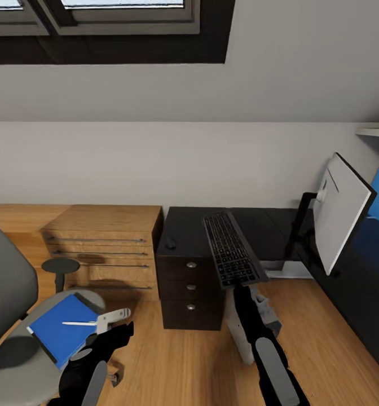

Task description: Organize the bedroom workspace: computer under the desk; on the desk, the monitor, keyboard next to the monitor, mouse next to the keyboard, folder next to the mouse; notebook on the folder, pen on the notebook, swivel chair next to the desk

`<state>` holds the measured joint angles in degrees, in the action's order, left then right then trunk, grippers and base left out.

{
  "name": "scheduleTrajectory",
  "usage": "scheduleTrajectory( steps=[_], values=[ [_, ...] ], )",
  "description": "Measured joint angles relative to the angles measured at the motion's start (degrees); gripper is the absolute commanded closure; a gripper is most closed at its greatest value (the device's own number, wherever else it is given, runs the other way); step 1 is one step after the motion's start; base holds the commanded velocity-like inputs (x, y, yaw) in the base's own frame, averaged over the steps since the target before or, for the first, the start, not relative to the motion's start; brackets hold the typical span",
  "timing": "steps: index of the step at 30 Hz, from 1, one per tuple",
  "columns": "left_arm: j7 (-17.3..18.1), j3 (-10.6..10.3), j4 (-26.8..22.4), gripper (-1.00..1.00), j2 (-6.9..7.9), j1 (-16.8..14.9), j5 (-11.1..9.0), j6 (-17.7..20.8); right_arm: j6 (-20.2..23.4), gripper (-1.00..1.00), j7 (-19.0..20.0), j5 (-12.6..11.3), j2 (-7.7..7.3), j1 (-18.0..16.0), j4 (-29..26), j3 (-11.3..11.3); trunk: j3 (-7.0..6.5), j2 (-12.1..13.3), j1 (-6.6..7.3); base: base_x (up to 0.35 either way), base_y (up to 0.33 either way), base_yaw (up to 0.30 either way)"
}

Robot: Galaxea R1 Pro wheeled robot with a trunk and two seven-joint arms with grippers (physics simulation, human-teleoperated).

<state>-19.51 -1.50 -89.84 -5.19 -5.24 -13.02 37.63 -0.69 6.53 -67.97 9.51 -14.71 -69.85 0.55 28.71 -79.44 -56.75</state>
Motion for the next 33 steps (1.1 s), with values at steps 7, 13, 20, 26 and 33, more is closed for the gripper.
scheduleTrajectory(
  steps=[7, 13, 20, 26, 33],
  values=[
    [0.00, -2.09, -0.17, -1.00, 0.00, 0.00, -0.02, 0.09, -2.23, 1.00, -0.10, -7.94, 0.01, -0.01, 3.36, 5.10, 0.00, 0.00, -0.01, 0.017, 0.001, 0.000],
    [0.00, -2.27, -0.35, -1.00, 0.00, 0.00, -0.05, 0.09, -2.33, 1.00, -0.10, -12.13, -0.01, -0.01, 3.55, 6.22, 0.00, 0.00, -0.01, 0.001, 0.000, 0.000],
    [0.08, -2.31, -0.37, -1.00, 0.00, 0.00, -0.28, 0.18, -2.34, 1.00, 0.17, -12.35, -0.14, 0.07, 3.56, 6.06, 0.00, -0.01, 0.02, 0.161, 0.056, 0.000],
    [0.09, -2.31, -0.37, -1.00, 0.01, 0.00, -1.32, 0.19, -2.34, 1.00, 0.19, -12.34, -0.18, 0.07, 3.59, 6.01, 0.00, -0.01, 0.02, 0.303, 0.112, 0.000],
    [0.09, -2.32, -0.27, -1.00, 0.00, 0.00, -1.58, 0.27, -2.35, 1.00, 0.22, -12.31, -0.26, 0.07, 3.64, 5.90, 0.00, 0.00, -0.01, 0.095, 0.027, 0.000]
  ],
)
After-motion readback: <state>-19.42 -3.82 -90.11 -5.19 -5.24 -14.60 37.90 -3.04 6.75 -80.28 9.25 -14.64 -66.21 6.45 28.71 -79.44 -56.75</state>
